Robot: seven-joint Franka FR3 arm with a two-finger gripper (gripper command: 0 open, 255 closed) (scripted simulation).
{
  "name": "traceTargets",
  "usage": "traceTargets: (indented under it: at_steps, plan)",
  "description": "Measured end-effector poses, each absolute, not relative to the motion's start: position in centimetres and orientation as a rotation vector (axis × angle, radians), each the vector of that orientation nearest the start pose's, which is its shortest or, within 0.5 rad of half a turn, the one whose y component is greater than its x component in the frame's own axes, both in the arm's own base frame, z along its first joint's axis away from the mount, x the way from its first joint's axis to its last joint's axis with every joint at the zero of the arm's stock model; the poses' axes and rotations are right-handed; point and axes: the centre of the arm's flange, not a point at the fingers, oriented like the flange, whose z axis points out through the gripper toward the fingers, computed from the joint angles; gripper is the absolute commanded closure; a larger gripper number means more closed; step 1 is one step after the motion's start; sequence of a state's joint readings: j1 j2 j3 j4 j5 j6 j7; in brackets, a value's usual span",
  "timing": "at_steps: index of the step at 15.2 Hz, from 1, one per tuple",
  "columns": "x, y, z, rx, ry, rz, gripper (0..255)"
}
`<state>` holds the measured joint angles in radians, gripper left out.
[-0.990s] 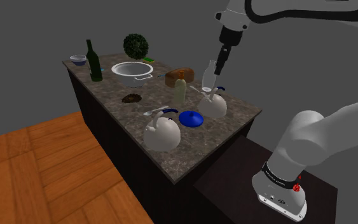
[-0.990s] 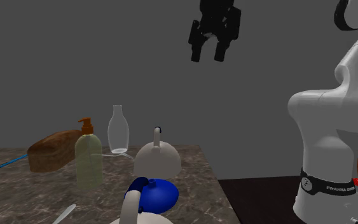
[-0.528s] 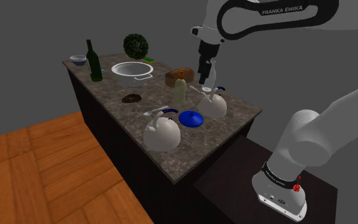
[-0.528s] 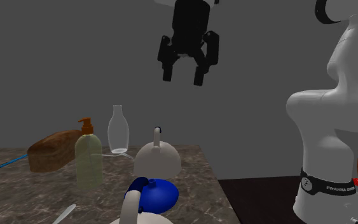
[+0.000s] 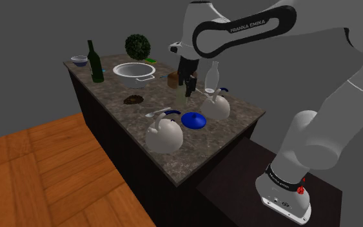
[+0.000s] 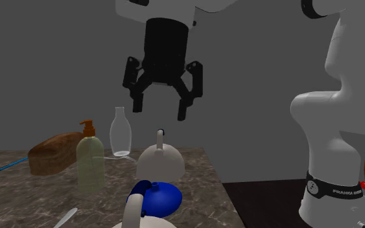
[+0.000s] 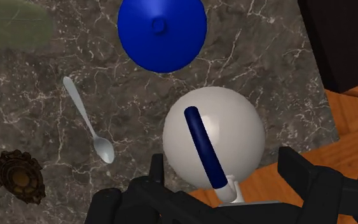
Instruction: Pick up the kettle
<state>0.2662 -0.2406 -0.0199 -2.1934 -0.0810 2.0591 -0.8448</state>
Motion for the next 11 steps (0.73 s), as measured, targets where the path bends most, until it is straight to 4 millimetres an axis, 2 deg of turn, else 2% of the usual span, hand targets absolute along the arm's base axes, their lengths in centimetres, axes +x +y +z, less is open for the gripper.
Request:
traceTargets:
  at_steps: [3, 7, 11]
  plan:
    - [49.5, 14.1, 46.6, -2.604, -1.914, -0.11, 0]
    - [50.6, 17.7, 43.1, -2.411, -2.144, -0.081, 0]
    - [51.1, 18.4, 40.8, -2.362, -2.195, -0.075, 0]
